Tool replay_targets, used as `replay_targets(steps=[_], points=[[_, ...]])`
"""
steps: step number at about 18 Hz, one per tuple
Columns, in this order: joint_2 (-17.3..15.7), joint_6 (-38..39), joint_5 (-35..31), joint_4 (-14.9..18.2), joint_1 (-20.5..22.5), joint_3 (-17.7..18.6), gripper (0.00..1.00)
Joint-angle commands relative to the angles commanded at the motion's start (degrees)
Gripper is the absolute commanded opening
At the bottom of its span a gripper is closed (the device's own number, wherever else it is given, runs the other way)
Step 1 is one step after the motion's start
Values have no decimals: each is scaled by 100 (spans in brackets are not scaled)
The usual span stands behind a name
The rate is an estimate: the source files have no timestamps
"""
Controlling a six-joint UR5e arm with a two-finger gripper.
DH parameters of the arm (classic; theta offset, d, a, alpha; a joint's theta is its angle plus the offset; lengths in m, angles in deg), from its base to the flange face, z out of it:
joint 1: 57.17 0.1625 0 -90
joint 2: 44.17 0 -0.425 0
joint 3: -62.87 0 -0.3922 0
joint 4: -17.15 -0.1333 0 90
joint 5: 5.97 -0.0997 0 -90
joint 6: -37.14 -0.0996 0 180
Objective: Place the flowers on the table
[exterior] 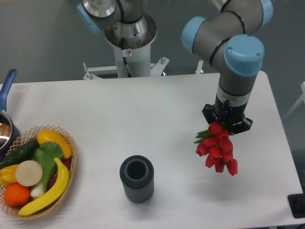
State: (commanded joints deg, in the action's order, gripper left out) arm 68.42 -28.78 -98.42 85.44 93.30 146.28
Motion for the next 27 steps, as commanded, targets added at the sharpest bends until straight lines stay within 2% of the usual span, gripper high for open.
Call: replay_targets(steps=[5, 13, 15, 16, 21, 22, 23, 24, 25, 27], points=[[0, 0, -9, 18, 0, 9, 0], [465, 17, -9, -44, -158, 44, 0], [536, 52, -18, -44, -246, 26, 13], [536, 70, -18, -44, -255, 35, 23], [501, 149, 61, -35, -352, 35, 35], [501, 245, 70, -44, -369, 35, 44], [501, 298, 70, -53, -404, 35, 62], [484, 299, 70, -53, -405, 35, 87], [483, 299, 70, -44, -405, 44, 100], [483, 299, 78, -70, -405, 44, 100]])
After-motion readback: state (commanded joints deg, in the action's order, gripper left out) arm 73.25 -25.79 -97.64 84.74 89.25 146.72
